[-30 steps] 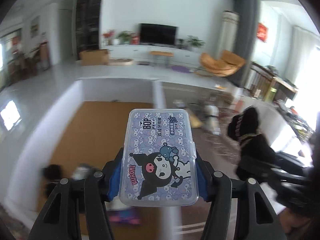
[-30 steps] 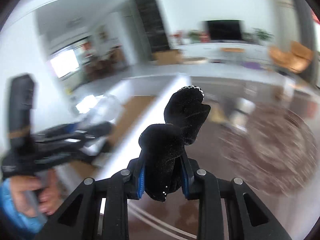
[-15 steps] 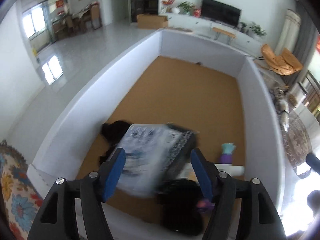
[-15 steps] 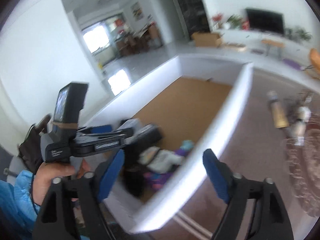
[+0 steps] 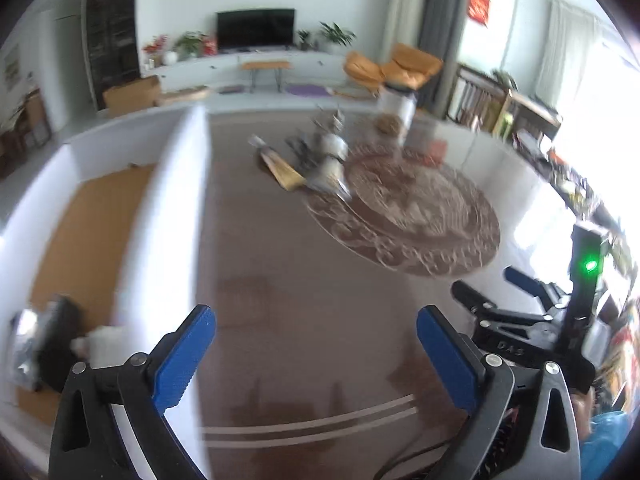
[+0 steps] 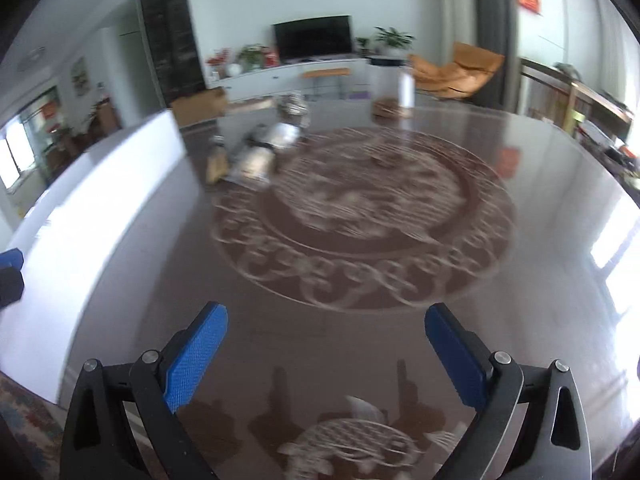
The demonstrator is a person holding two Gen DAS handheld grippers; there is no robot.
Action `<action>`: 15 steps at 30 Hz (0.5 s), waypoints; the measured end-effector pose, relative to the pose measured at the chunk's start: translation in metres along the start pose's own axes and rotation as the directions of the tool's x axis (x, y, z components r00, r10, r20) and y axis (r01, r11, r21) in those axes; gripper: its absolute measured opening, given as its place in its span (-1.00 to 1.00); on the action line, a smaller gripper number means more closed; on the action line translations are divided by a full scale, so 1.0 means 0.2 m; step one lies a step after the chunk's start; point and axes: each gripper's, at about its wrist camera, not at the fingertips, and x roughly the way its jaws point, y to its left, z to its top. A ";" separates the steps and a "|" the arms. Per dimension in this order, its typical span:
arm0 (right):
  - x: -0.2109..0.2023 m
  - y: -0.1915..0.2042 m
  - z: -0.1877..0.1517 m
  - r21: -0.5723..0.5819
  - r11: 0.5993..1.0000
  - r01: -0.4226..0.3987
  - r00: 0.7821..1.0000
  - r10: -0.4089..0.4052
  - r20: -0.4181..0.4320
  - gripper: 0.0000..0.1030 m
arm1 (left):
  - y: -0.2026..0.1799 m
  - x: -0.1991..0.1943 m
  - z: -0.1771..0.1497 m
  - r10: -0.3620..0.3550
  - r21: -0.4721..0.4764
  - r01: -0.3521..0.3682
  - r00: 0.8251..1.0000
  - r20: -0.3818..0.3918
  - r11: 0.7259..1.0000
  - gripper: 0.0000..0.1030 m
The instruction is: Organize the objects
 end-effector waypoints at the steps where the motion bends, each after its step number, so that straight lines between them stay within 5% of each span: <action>1: 0.00 -0.05 -0.02 0.036 0.999 0.018 1.000 -0.018 -0.010 0.93 | -0.04 0.07 -0.01 0.018 0.010 -0.017 1.000 -0.019 1.000 0.99; 6: 0.03 -0.22 -0.05 0.144 0.988 0.047 0.998 -0.041 -0.040 0.93 | -0.11 0.35 -0.06 0.127 0.037 -0.125 0.990 -0.062 0.991 0.99; 15: 0.12 -0.19 -0.06 0.135 0.988 0.074 0.992 -0.060 -0.108 0.93 | -0.04 0.53 -0.07 0.171 0.029 -0.169 0.981 -0.097 0.985 0.99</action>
